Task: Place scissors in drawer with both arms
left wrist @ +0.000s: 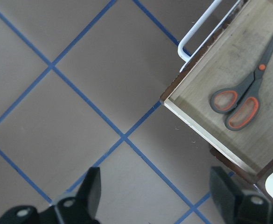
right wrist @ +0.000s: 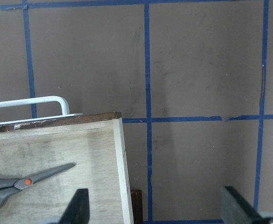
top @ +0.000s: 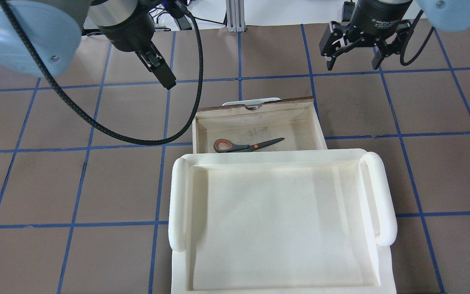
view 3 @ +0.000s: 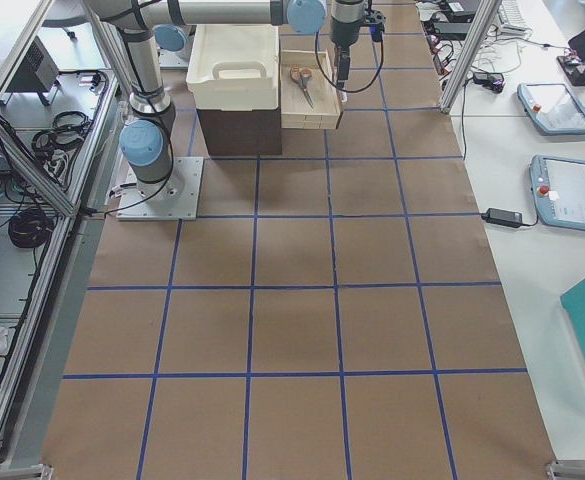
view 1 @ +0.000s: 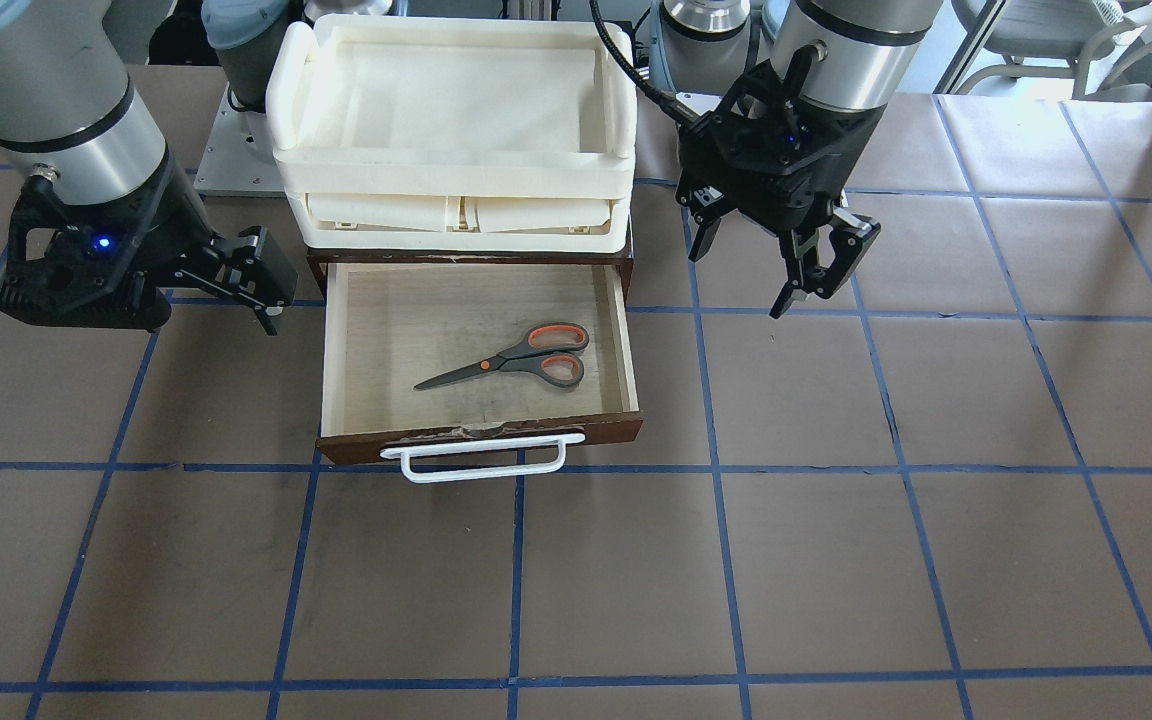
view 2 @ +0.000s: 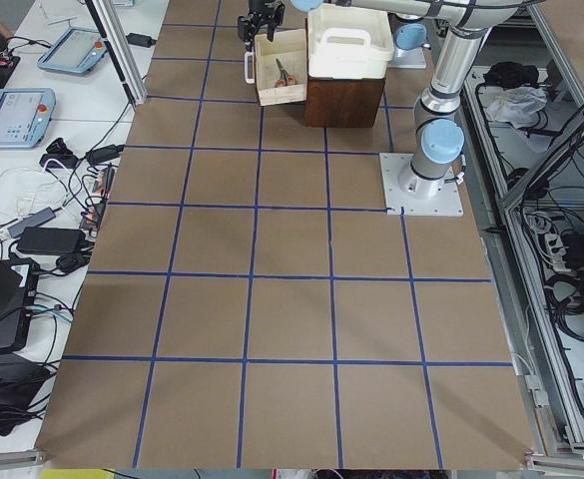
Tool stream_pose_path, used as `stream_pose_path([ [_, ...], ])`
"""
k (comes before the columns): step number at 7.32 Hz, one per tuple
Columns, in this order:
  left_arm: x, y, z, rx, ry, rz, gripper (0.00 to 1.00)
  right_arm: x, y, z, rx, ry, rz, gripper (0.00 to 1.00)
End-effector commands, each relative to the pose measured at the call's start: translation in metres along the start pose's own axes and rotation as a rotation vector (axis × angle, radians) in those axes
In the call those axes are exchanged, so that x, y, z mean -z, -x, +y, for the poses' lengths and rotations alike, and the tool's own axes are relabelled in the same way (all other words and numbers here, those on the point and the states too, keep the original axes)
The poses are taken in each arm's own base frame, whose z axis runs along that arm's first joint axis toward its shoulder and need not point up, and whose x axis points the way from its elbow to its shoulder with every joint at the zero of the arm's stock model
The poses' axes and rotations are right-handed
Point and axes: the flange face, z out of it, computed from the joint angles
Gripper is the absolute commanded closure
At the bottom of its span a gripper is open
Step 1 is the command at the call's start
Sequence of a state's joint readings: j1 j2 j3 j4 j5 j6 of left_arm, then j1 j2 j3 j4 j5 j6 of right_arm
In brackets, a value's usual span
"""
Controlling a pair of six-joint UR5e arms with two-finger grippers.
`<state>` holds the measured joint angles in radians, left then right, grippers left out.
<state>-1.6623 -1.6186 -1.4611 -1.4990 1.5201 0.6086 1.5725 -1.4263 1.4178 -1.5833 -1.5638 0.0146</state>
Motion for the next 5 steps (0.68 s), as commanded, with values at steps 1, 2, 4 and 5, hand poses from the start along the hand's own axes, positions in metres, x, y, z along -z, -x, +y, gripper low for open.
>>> stream_pose_path([
  [1,0.011,0.009,0.023,0.313,0.034,-0.007,0.12,-0.001,0.001,0.0,0.002,0.0,0.001,0.0],
  [2,0.009,0.013,0.029,0.39,0.051,0.002,0.11,-0.001,0.001,0.0,0.007,0.0,0.001,0.0],
  [4,0.009,0.028,0.045,0.484,0.097,0.019,0.09,-0.002,0.001,0.001,0.008,0.001,0.001,0.0],
  [5,0.013,0.03,0.05,0.5,0.097,0.018,0.08,-0.002,0.001,0.001,0.007,0.001,-0.001,0.0],
])
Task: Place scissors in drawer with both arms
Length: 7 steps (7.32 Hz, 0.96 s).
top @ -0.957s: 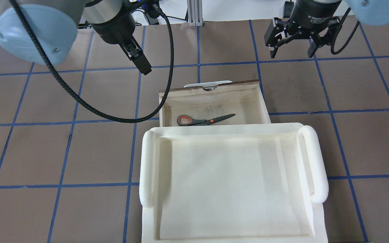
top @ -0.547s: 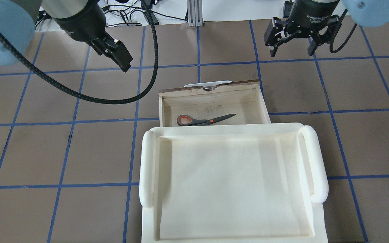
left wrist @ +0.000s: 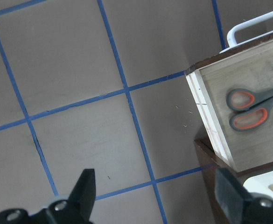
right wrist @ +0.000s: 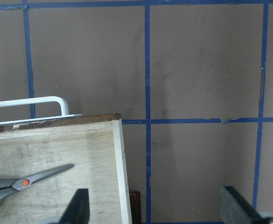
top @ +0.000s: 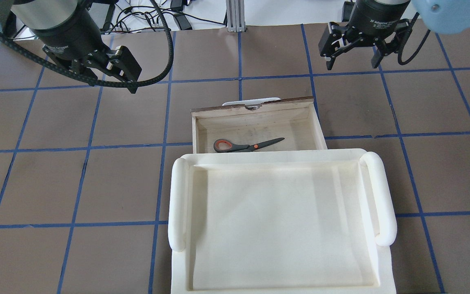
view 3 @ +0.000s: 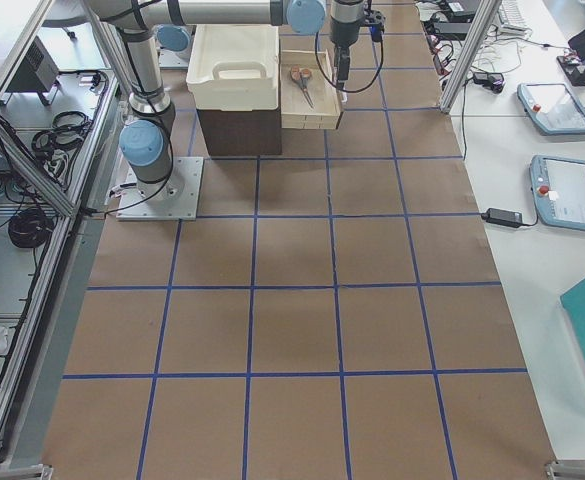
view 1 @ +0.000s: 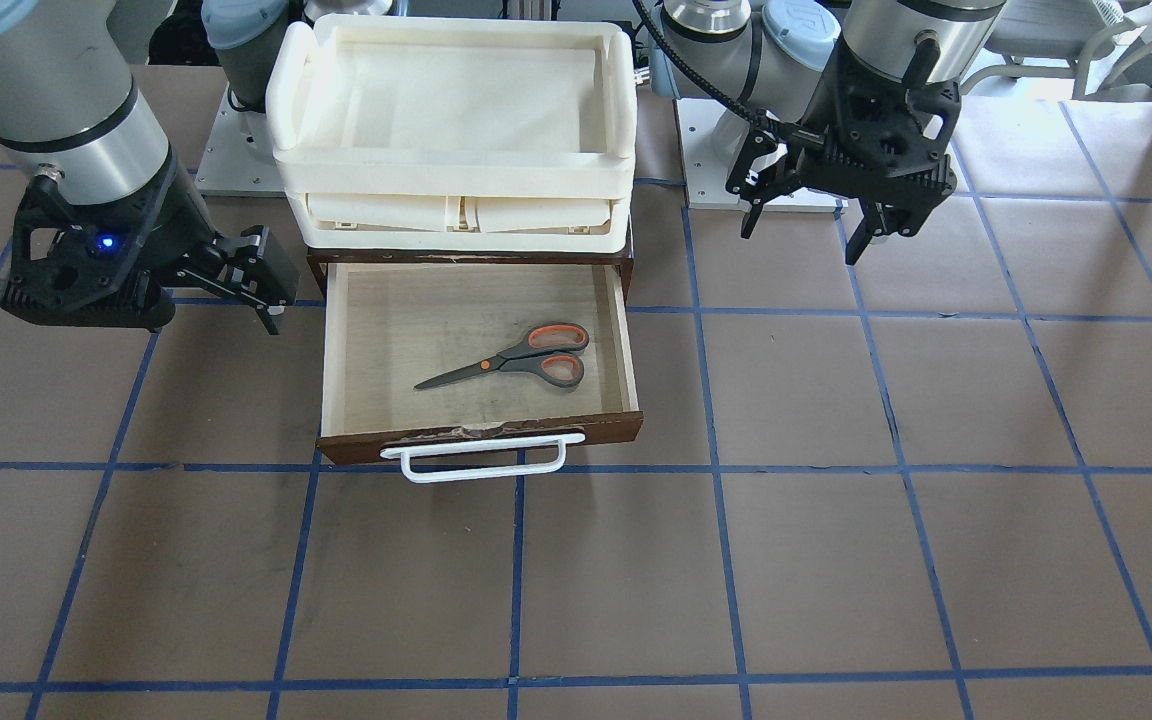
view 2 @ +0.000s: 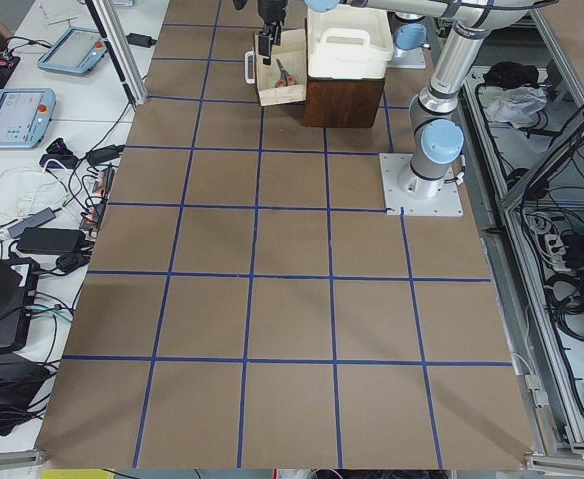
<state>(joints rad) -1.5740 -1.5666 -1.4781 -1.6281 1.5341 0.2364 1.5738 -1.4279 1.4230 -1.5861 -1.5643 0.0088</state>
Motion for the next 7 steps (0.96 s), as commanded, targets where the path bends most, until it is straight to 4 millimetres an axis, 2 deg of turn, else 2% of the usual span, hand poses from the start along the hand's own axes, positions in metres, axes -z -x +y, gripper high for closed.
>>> stream_pose_path([
  [1,0.004,0.007,0.007,0.118,0.011,0.002,0.06,0.0,0.0,-0.001,0.001,-0.007,-0.001,0.0],
  [2,0.004,0.004,0.008,0.175,0.01,0.003,0.0,0.001,0.0,-0.002,0.003,-0.017,-0.001,0.0],
  [4,-0.003,0.005,0.019,0.22,0.066,-0.002,0.0,0.0,0.0,-0.003,0.006,-0.015,-0.001,0.0],
  [7,-0.007,0.007,0.02,0.216,0.08,-0.006,0.0,0.002,0.0,-0.002,0.007,-0.017,0.0,0.0],
])
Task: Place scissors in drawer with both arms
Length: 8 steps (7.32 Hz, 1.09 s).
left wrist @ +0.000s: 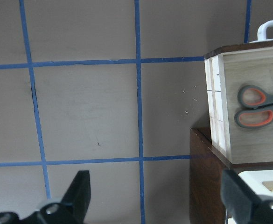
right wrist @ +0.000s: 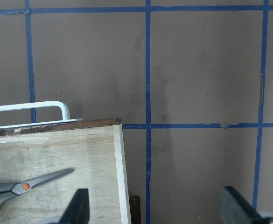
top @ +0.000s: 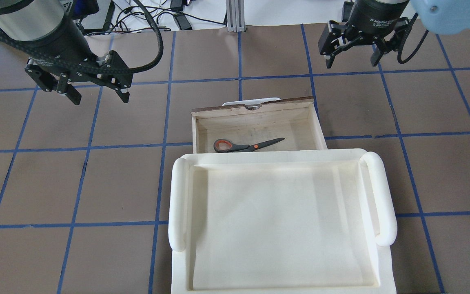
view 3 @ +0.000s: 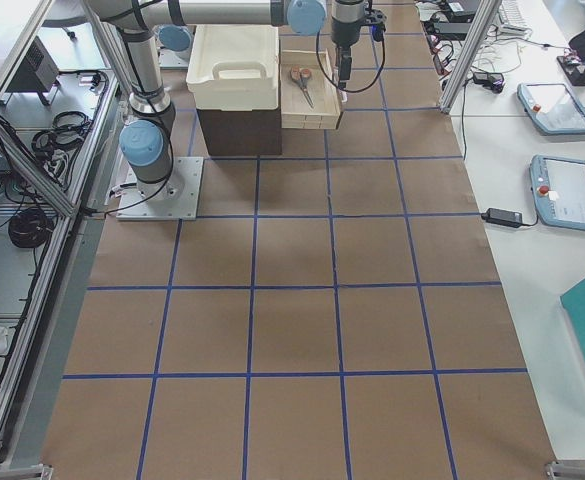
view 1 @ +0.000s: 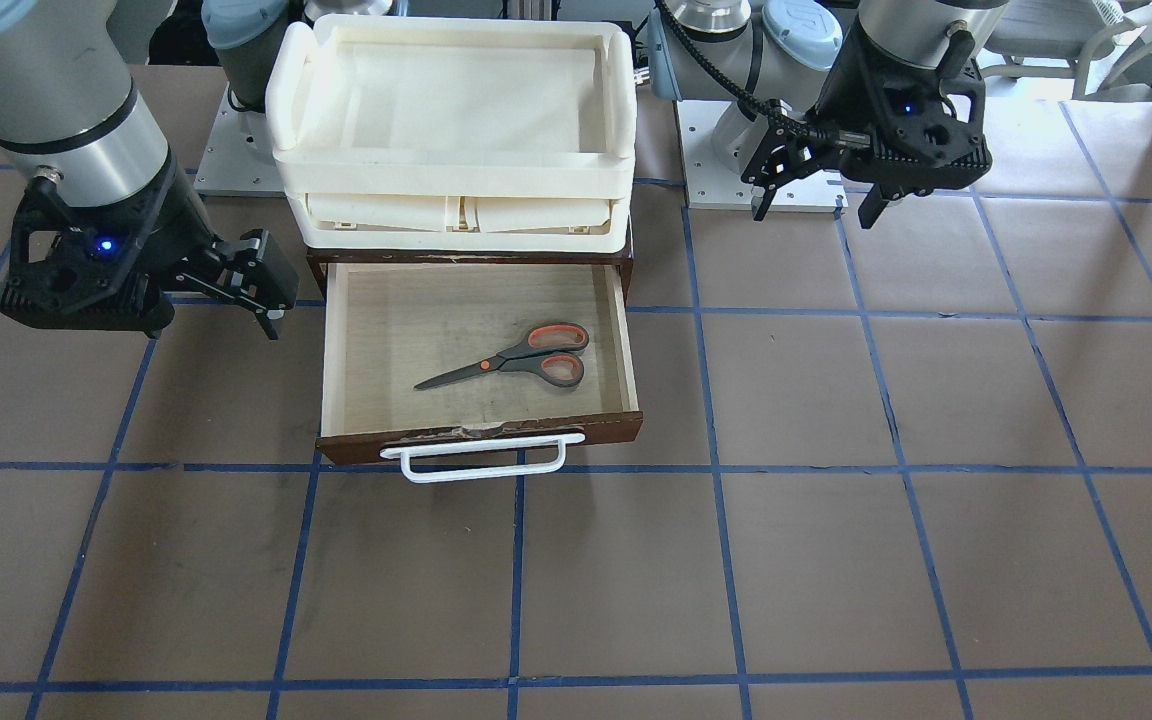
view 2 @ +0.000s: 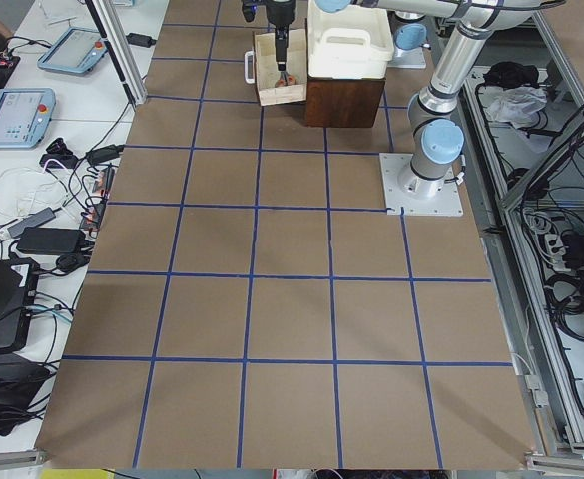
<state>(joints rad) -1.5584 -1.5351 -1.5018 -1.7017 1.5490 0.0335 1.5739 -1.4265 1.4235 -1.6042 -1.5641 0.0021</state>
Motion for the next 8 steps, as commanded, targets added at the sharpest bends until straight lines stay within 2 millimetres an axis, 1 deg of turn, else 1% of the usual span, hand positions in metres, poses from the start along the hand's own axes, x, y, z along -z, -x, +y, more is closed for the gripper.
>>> stream_pose_path([
  [1,-0.012,0.002,-0.001,0.003,0.015,0.006,0.0,0.003,0.0,0.003,0.005,-0.003,0.002,0.0],
  [2,-0.019,0.003,-0.005,0.012,0.001,0.0,0.0,0.007,0.001,0.009,0.01,-0.008,0.002,0.0],
  [3,-0.02,0.002,0.0,0.03,-0.008,0.003,0.0,0.008,0.001,0.023,0.013,-0.007,0.002,0.0],
  [4,-0.016,-0.001,-0.001,0.097,-0.044,0.011,0.0,0.002,0.001,0.028,0.013,0.003,0.002,0.0],
  [8,-0.013,-0.001,0.001,0.094,-0.052,0.003,0.0,0.0,0.001,0.025,0.011,-0.005,0.002,0.0],
])
